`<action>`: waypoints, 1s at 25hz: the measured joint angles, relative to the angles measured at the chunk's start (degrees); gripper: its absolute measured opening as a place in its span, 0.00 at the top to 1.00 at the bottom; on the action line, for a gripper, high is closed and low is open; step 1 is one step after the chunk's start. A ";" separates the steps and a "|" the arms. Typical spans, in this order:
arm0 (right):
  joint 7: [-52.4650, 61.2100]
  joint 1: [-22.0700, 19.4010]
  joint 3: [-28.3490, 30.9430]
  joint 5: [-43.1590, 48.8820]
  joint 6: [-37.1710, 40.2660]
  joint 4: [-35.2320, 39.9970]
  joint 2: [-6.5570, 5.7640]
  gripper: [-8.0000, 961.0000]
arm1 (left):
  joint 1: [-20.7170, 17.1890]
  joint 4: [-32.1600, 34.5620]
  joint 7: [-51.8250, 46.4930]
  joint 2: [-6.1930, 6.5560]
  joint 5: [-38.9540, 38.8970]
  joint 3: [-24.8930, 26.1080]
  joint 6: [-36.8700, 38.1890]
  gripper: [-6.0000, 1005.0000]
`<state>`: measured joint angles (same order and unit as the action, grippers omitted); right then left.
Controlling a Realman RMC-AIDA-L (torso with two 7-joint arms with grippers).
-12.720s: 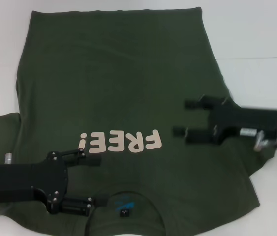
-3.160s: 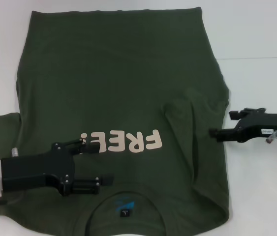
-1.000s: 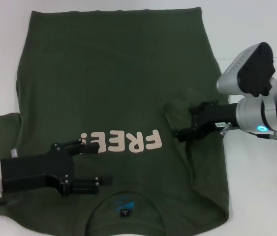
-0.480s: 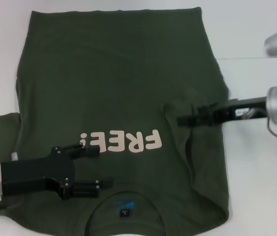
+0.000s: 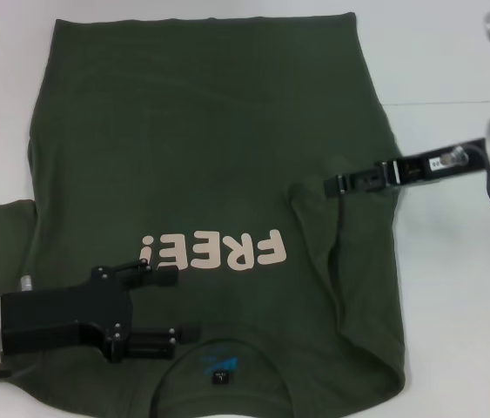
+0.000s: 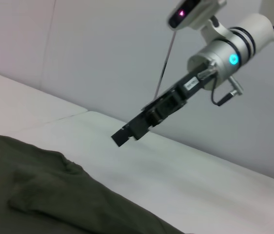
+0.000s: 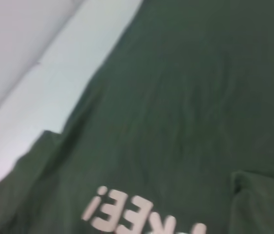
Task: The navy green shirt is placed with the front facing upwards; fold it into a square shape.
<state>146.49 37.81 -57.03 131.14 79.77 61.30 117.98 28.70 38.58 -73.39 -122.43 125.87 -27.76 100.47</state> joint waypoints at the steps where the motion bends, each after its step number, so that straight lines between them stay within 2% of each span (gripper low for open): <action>1: 1.50 2.72 0.00 4.83 0.25 -0.68 0.00 0.04 | 0.00 0.12 -0.06 0.00 0.01 0.00 0.28 0.07; 2: 1.50 2.72 0.00 4.83 0.25 -0.68 0.00 0.04 | 0.01 0.23 -0.17 0.00 0.02 0.00 0.63 0.07; 6: 2.92 7.63 -0.03 14.13 0.26 -2.43 1.00 0.04 | -0.02 0.57 -0.23 -0.01 0.04 0.11 1.68 0.07; 9: 3.44 10.50 -0.03 17.79 -2.21 -6.63 1.36 0.04 | -0.06 0.61 -0.25 0.00 -0.03 0.08 1.89 0.07; 17: 3.06 12.45 -1.00 19.89 -7.79 -13.99 1.34 0.04 | -0.05 0.56 -0.27 0.00 0.08 -0.03 1.92 0.07; 25: 2.67 11.94 -2.12 19.56 -13.55 -16.28 1.54 0.04 | 0.25 0.53 -0.34 0.00 0.08 -0.12 1.92 0.07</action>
<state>149.16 49.75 -59.14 150.70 66.22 45.02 119.52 28.95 39.11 -73.73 -122.43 125.95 -27.88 102.39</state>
